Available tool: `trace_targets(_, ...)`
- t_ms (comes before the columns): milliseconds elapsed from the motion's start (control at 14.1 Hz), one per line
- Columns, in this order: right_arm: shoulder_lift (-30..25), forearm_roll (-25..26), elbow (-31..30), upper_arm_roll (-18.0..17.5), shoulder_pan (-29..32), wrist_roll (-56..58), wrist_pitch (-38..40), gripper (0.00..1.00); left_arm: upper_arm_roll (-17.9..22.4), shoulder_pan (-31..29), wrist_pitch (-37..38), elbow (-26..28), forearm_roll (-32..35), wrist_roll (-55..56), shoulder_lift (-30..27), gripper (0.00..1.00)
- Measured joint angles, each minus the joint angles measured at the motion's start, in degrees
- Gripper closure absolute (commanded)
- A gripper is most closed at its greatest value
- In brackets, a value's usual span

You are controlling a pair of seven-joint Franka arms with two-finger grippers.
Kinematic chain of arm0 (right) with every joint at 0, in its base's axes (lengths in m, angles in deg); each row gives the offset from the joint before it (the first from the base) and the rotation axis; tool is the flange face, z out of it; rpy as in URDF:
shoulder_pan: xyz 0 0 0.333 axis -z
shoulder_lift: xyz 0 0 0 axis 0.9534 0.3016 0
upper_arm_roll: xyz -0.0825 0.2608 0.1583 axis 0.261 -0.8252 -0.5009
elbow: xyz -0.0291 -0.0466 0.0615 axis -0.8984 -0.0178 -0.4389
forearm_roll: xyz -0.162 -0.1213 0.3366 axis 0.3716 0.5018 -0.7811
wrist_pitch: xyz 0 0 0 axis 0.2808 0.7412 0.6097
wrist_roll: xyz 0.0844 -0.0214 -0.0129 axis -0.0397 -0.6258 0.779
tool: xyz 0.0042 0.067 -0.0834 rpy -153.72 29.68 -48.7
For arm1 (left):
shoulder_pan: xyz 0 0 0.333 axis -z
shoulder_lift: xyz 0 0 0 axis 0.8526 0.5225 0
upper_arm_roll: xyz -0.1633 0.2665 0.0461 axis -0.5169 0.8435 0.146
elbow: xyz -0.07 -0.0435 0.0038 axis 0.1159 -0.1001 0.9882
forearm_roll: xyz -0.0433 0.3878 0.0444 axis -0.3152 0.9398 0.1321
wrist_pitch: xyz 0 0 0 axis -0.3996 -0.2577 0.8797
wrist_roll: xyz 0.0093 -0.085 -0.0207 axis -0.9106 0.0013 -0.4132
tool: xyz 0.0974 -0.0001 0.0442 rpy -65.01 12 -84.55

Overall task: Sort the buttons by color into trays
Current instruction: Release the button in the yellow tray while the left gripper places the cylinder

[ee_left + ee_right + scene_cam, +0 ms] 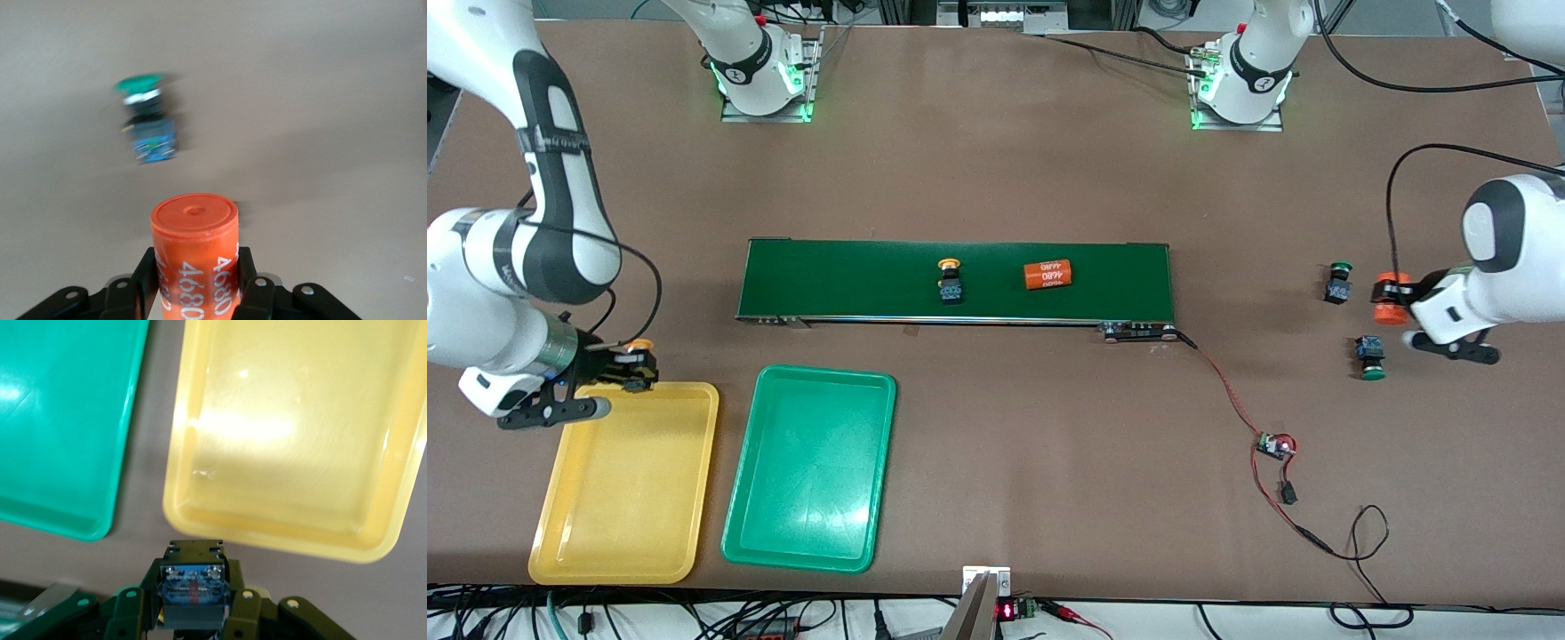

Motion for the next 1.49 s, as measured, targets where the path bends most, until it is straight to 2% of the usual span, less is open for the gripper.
trace_targets(142,3.7,3.5,3.2,-0.1,0.6,0.1,-2.3,0.98,-5.8,0.4,2.1,-0.4,0.0,-0.1,-0.5,0.89)
trace_targets(284,7.5,5.2,4.2,-0.1,2.4,0.6,-7.8,0.98,-12.1,0.5,3.9,-0.4,-0.1,-2.0,-0.5,0.89)
trace_targets(568,13.9,5.4,4.9,-0.2,7.6,6.0,-17.6,0.98,-23.0,1.1,5.3,-0.4,-0.3,-8.5,-0.4,0.89)
trace_targets(709,15.2,5.4,5.2,-0.3,8.0,6.4,-19.5,0.93,-27.1,2.2,4.0,-0.3,-0.4,-10.3,-0.1,0.90)
trace_targets(851,16.0,5.4,5.3,-0.8,7.9,6.4,-20.9,0.69,-29.9,4.3,0.6,0.2,-0.4,-13.2,0.3,0.90)
trace_targets(1064,17.1,5.4,5.3,-1.0,7.8,6.4,-21.8,0.15,-30.5,7.2,-4.5,1.5,-0.4,-21.9,2.0,0.90)
trace_targets(1206,17.4,5.4,5.3,-1.1,7.7,6.4,-21.9,0.00,-30.5,7.3,-7.4,3.6,-0.4,-27.1,2.9,0.90)
trace_targets(1490,16.1,4.3,5.0,-1.4,6.4,6.4,-21.9,0.00,-30.5,7.7,-14.6,8.7,0.2,-29.9,3.5,0.85)
